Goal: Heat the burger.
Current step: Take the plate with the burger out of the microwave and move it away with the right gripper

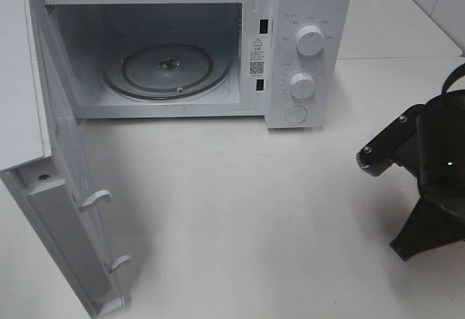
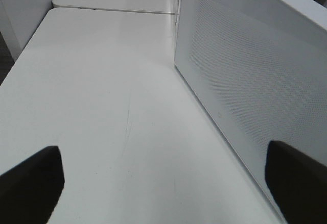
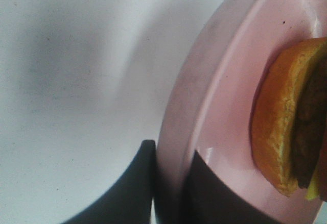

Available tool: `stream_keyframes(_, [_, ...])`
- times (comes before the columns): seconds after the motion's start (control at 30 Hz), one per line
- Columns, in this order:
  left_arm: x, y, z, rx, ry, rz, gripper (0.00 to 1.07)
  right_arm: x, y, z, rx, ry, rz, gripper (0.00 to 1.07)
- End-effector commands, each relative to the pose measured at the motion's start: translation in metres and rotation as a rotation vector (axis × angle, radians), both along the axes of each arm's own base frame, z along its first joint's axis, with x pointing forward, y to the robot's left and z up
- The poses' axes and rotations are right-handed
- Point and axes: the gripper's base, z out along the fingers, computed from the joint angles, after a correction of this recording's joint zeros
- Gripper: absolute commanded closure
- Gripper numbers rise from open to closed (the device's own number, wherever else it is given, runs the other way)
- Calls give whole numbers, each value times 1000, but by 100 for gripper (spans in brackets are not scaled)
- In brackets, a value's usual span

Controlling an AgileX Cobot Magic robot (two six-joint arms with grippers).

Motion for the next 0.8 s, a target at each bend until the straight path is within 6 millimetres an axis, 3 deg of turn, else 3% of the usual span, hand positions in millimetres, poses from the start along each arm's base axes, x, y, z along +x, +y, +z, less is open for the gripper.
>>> stream_keyframes(0.03, [-3, 0, 0, -2, -29, -1, 7, 5, -4, 5, -57, -38, -7, 103])
stream_keyframes(0.27, [-3, 0, 0, -2, -29, -1, 7, 11, -8, 1, -31, -55, -44, 103])
stream_keyframes(0.8, [-3, 0, 0, -2, -29, -1, 7, 28, -33, -33, -48, 37, -129, 101])
